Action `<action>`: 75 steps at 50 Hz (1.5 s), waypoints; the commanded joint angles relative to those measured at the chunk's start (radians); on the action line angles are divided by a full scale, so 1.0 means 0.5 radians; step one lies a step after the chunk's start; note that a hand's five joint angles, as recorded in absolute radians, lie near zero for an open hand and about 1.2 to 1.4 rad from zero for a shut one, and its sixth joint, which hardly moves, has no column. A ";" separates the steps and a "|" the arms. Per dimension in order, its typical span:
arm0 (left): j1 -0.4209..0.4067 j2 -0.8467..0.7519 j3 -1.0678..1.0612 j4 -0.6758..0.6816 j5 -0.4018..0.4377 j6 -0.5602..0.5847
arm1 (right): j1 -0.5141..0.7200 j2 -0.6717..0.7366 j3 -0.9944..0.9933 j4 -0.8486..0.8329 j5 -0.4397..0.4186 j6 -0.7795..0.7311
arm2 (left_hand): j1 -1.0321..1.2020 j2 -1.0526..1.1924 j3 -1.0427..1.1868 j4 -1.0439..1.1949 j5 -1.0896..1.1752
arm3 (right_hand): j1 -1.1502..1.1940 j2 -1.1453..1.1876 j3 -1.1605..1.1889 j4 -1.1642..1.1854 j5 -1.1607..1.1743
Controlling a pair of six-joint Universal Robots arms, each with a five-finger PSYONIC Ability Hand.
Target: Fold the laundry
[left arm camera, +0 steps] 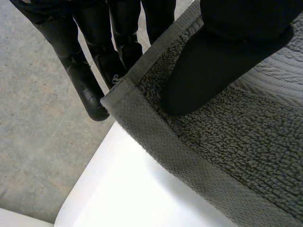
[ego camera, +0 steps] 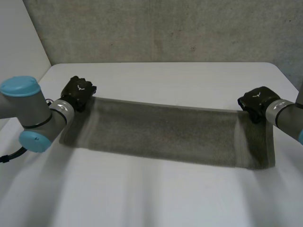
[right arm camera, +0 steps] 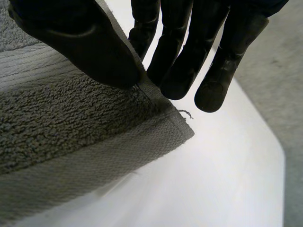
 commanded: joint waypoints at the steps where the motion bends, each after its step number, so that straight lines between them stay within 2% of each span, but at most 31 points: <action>1: -0.030 -0.100 0.092 0.026 -0.002 0.006 | 0.049 0.058 -0.037 -0.170 0.039 0.014 | 0.445 0.357 0.357 0.355 0.381 | 0.098 0.114 0.099 0.105 0.062; 3: -0.030 -0.107 0.092 0.035 -0.002 0.006 | 0.058 0.080 -0.041 -0.200 0.042 0.014 | 0.445 0.357 0.357 0.355 0.381 | 0.098 0.114 0.099 0.105 0.062; 4: -0.030 -0.116 0.089 0.042 -0.005 0.006 | 0.067 0.104 -0.044 -0.218 0.051 0.011 | 0.021 -0.066 -0.067 -0.069 -0.043 | -0.801 -0.785 -0.800 -0.794 -0.837; 5: -0.030 -0.116 0.089 0.042 -0.005 0.006 | 0.071 0.132 -0.044 -0.225 0.069 0.011 | 0.017 -0.071 -0.071 -0.073 -0.047 | -2.240 -2.224 -2.239 -2.233 -2.276; 6: -0.030 -0.122 0.089 0.039 -0.014 0.003 | 0.071 0.132 -0.044 -0.225 0.070 0.011 | -1.448 -1.536 -1.536 -1.538 -1.512 | -2.254 -2.238 -2.253 -2.247 -2.290; 7: -0.033 -0.122 0.080 0.039 -0.011 0.003 | 0.074 0.159 -0.053 -0.225 0.100 0.008 | -1.962 -2.050 -2.051 -2.053 -2.027 | -2.345 -2.329 -2.344 -2.338 -2.381; 11: -0.033 -0.103 0.061 0.039 -0.014 -0.006 | 0.092 0.160 -0.059 -0.216 0.204 0.036 | -1.999 -2.086 -2.087 -2.089 -2.063 | -2.345 -2.329 -2.344 -2.338 -2.381; 14: -0.033 -0.076 0.028 0.023 -0.020 -0.024 | 0.095 0.123 -0.037 -0.216 0.211 0.070 | -1.999 -2.086 -2.087 -2.089 -2.063 | -2.345 -2.329 -2.344 -2.338 -2.381; 19: -0.027 0.084 -0.126 0.017 -0.078 -0.113 | 0.071 -0.204 0.180 -0.243 0.168 0.333 | -1.999 -2.086 -2.087 -2.089 -2.063 | -2.345 -2.329 -2.344 -2.338 -2.381; 22: -0.005 0.240 -0.310 0.023 -0.094 -0.257 | 0.068 -0.301 0.263 -0.243 0.125 0.361 | -1.999 -2.086 -2.087 -2.089 -2.063 | -2.345 -2.329 -2.344 -2.338 -2.381; 24: 0.007 0.338 -0.411 0.035 -0.091 -0.349 | 0.065 -0.487 0.449 -0.231 0.061 0.364 | -1.999 -2.086 -2.087 -2.089 -2.063 | -2.345 -2.329 -2.344 -2.338 -2.381; 26: 0.022 0.525 -0.619 0.057 -0.082 -0.548 | 0.064 -0.570 0.554 -0.231 0.033 0.367 | -1.999 -2.086 -2.087 -2.089 -2.063 | -2.345 -2.329 -2.344 -2.338 -2.381; 27: 0.022 0.525 -0.620 0.057 -0.081 -0.549 | 0.064 -0.646 0.667 -0.228 0.012 0.364 | -1.999 -2.086 -2.087 -2.089 -2.063 | -2.345 -2.329 -2.344 -2.338 -2.381; 35: 0.077 0.954 -1.113 0.296 -0.072 -1.125 | 0.055 -0.813 1.055 -0.234 -0.026 0.361 | -1.999 -2.086 -2.087 -2.089 -2.063 | -2.345 -2.329 -2.344 -2.338 -2.381; 43: 0.093 1.059 -1.276 0.569 -0.085 -1.310 | -0.031 -0.801 1.331 -0.427 -0.022 0.361 | -1.999 -2.086 -2.087 -2.089 -2.063 | -2.330 -2.315 -2.329 -2.324 -2.367; 45: 0.099 1.059 -1.289 0.584 -0.091 -1.313 | -0.046 -0.731 1.383 -0.552 -0.025 0.361 | -1.999 -2.086 -2.087 -2.089 -2.063 | -2.091 -2.075 -2.090 -2.084 -2.127; 49: 0.123 1.059 -1.304 0.594 -0.088 -1.313 | -0.052 -0.623 1.380 -0.590 -0.019 0.355 | -1.999 -2.086 -2.087 -2.089 -2.063 | -1.773 -1.757 -1.772 -1.766 -1.809; 50: 0.136 1.059 -1.307 0.597 -0.088 -1.313 | -0.052 -0.595 1.374 -0.590 -0.022 0.355 | -1.999 -2.086 -2.087 -2.089 -2.063 | -1.470 -1.455 -1.469 -1.463 -1.507; 51: 0.142 1.056 -1.307 0.597 -0.088 -1.313 | -0.052 -0.595 1.374 -0.590 -0.022 0.355 | -1.999 -2.086 -2.087 -2.089 -2.063 | -1.467 -1.452 -1.466 -1.460 -1.504; 53: 0.145 1.056 -1.304 0.600 -0.088 -1.313 | -0.092 -0.568 1.371 -0.614 -0.022 0.334 | -1.999 -2.086 -2.087 -2.089 -2.063 | -0.877 -0.861 -0.876 -0.870 -0.913; 54: 0.148 1.053 -1.304 0.603 -0.088 -1.313 | -0.092 -0.567 1.371 -0.614 -0.022 0.333 | -1.999 -2.086 -2.087 -2.089 -2.063 | -0.874 -0.859 -0.873 -0.867 -0.911; 56: 0.148 1.053 -1.304 0.606 -0.085 -1.313 | -0.184 -0.534 1.359 -0.614 -0.004 0.236 | -1.999 -2.086 -2.087 -2.089 -2.063 | 0.093 0.108 0.094 0.100 0.056; 59: 0.160 1.056 -1.304 0.609 -0.088 -1.313 | -0.242 -0.534 1.349 -0.614 0.014 0.165 | -1.999 -2.086 -2.087 -2.089 -2.063 | 0.098 0.114 0.099 0.105 0.062; 62: 0.172 1.056 -1.304 0.609 -0.088 -1.313 | -0.383 -0.561 1.337 -0.624 0.042 -0.022 | -1.999 -2.086 -2.087 -2.089 -2.063 | 0.098 0.114 0.099 0.105 0.062; 64: 0.169 1.056 -1.304 0.609 -0.091 -1.313 | -0.518 -0.580 1.285 -0.630 0.109 -0.270 | -1.999 -2.086 -2.087 -2.089 -2.063 | 0.098 0.114 0.099 0.105 0.062; 65: 0.169 1.056 -1.304 0.609 -0.091 -1.313 | -0.518 -0.580 1.285 -0.630 0.109 -0.271 | -1.999 -2.086 -2.087 -2.089 -2.063 | 0.098 0.114 0.099 0.105 0.062; 67: 0.169 1.056 -1.307 0.609 -0.091 -1.313 | -0.601 -0.586 1.181 -0.691 0.265 -0.500 | -1.999 -2.086 -2.087 -2.089 -2.063 | 0.098 0.114 0.099 0.105 0.062; 70: 0.169 1.056 -1.310 0.609 -0.091 -1.313 | -0.607 -0.589 1.119 -0.734 0.370 -0.608 | -1.999 -2.086 -2.087 -2.089 -2.063 | 0.098 0.114 0.099 0.105 0.062; 72: 0.172 1.056 -1.310 0.609 -0.091 -1.313 | -0.577 -0.601 0.982 -0.801 0.535 -0.761 | -1.999 -2.086 -2.087 -2.089 -2.063 | 0.098 0.114 0.099 0.105 0.062; 73: 0.172 1.056 -1.310 0.609 -0.091 -1.313 | -0.577 -0.601 0.981 -0.802 0.536 -0.762 | -1.999 -2.086 -2.087 -2.089 -2.063 | 0.098 0.114 0.099 0.105 0.062; 75: 0.172 1.056 -1.316 0.609 -0.091 -1.313 | -0.275 -0.638 0.844 -0.814 0.570 -0.783 | -1.999 -2.086 -2.087 -2.089 -2.063 | 0.098 0.114 0.099 0.105 0.062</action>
